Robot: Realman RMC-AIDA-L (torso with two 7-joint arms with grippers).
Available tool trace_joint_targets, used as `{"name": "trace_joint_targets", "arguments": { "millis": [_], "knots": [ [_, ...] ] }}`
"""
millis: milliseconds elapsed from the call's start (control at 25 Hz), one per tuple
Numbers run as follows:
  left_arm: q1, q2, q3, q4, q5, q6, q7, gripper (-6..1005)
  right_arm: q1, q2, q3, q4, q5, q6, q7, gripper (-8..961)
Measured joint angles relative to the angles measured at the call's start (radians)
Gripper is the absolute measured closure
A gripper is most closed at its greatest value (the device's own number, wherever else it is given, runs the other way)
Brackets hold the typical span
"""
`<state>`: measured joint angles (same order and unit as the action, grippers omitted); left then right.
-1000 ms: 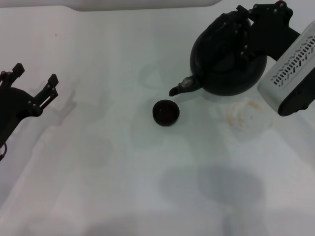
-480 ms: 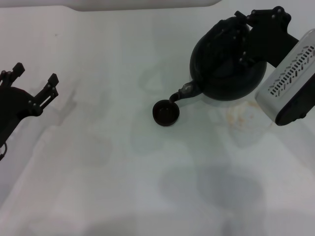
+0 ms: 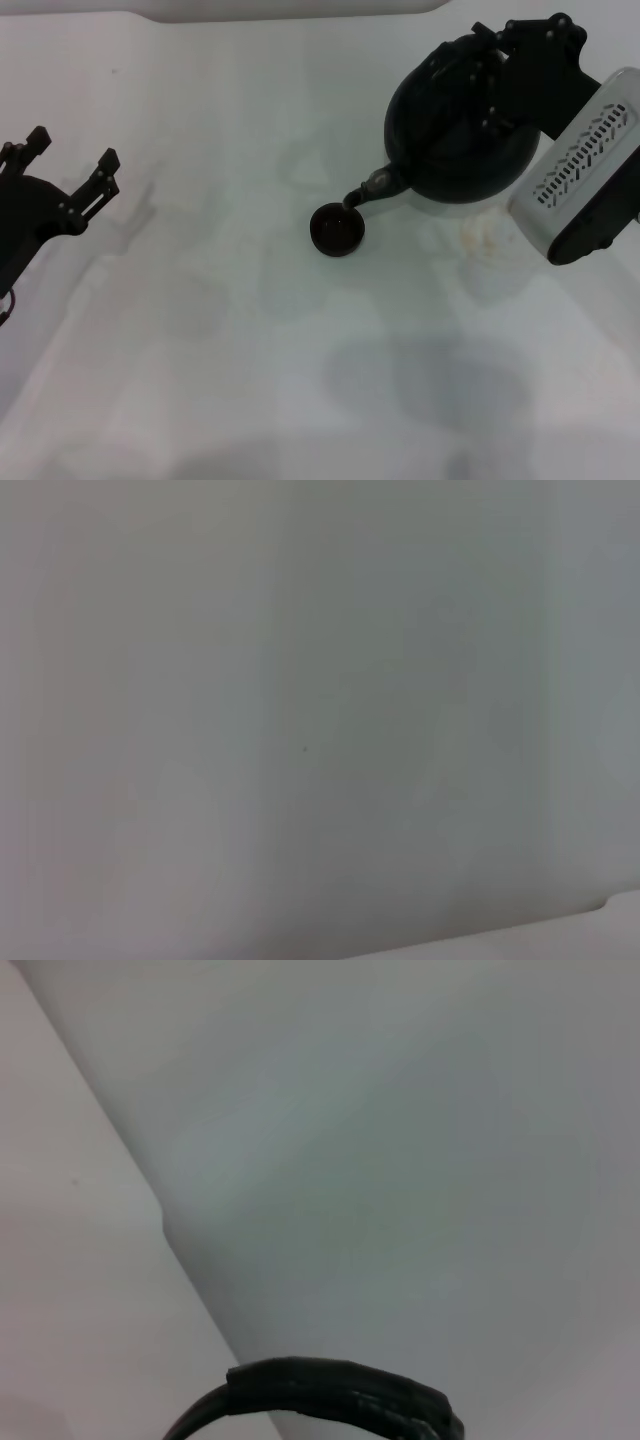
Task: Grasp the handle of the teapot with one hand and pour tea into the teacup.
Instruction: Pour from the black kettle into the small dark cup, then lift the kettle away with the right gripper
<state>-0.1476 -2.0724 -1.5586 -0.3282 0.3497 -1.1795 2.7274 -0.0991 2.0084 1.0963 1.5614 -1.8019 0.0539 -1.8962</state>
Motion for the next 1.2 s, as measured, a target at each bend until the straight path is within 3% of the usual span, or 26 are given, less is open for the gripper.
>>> {"name": "trace_joint_targets", "arguments": {
  "millis": [1200],
  "knots": [
    [-0.008,0.000,0.000,0.000,0.000,0.002,0.000,123,-0.007,-0.004,-0.052,0.013,-0.081,-0.040,-0.004,848]
  ]
}}
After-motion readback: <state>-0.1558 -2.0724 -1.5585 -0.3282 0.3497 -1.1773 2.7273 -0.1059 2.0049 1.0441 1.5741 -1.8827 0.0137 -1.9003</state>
